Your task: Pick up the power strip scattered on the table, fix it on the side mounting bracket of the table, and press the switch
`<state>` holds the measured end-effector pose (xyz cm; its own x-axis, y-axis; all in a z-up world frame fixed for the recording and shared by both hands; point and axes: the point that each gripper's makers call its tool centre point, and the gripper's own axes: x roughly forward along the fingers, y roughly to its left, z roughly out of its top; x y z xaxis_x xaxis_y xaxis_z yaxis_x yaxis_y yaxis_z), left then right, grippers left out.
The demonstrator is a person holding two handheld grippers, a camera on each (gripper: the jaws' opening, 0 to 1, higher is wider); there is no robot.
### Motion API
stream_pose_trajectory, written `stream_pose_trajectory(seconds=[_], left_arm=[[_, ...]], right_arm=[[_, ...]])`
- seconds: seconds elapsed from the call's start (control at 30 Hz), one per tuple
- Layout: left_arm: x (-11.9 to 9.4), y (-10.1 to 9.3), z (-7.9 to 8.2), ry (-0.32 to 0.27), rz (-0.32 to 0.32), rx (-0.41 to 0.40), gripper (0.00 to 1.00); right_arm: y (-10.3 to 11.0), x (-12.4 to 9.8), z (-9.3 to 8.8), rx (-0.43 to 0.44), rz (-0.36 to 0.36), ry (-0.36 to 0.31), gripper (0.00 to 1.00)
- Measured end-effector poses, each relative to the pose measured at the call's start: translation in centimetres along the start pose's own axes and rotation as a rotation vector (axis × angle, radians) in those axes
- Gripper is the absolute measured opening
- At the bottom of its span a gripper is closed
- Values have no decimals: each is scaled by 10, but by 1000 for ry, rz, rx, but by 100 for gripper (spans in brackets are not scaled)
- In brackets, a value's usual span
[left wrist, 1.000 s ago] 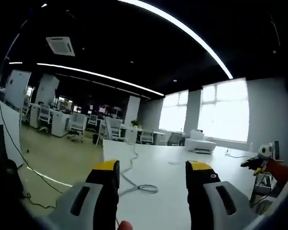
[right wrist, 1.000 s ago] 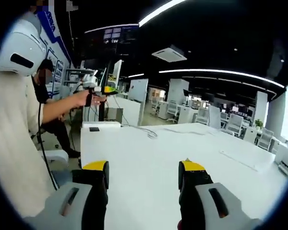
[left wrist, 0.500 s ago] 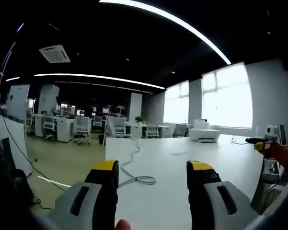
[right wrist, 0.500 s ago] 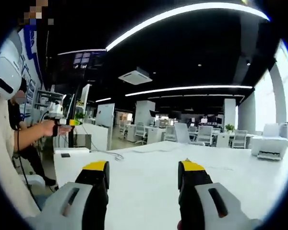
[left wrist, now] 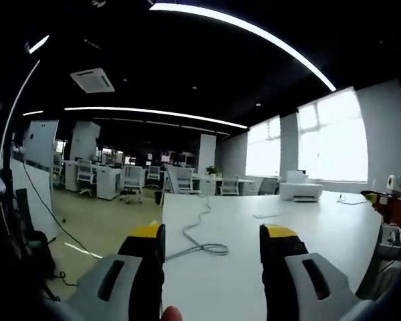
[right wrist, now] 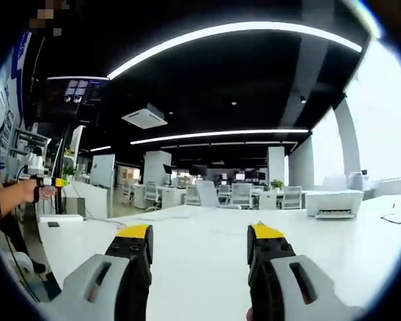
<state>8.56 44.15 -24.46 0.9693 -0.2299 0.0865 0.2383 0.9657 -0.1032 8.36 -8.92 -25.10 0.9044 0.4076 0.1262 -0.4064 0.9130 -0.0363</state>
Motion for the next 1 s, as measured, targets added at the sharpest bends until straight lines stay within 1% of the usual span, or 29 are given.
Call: stream_pose_trajectory(seconds=[0.13, 0.3, 0.43, 0.67, 0.8, 0.87, 1.0], left_arm=[[-2, 0, 0, -5, 13, 6, 62], [-8, -4, 1, -25, 21, -11, 62], [-14, -4, -2, -32, 61, 22, 61], [-29, -8, -7, -49, 106, 1, 60], [-40, -14, -7, -58, 119, -7, 61], [-44, -13, -8, -50, 128, -1, 61], [-52, -9, -10, -47, 153, -1, 61]], right_arm=[[-7, -3, -5, -13, -32, 11, 53], [-13, -11, -9, -16, -62, 12, 54], [-21, -19, -15, -4, -92, 17, 54], [-36, -31, -27, -4, -166, 18, 53], [-37, -37, -30, 0, -171, 28, 53], [-39, -40, -33, -16, -182, 41, 54], [-40, -47, -37, -14, -188, 52, 54]])
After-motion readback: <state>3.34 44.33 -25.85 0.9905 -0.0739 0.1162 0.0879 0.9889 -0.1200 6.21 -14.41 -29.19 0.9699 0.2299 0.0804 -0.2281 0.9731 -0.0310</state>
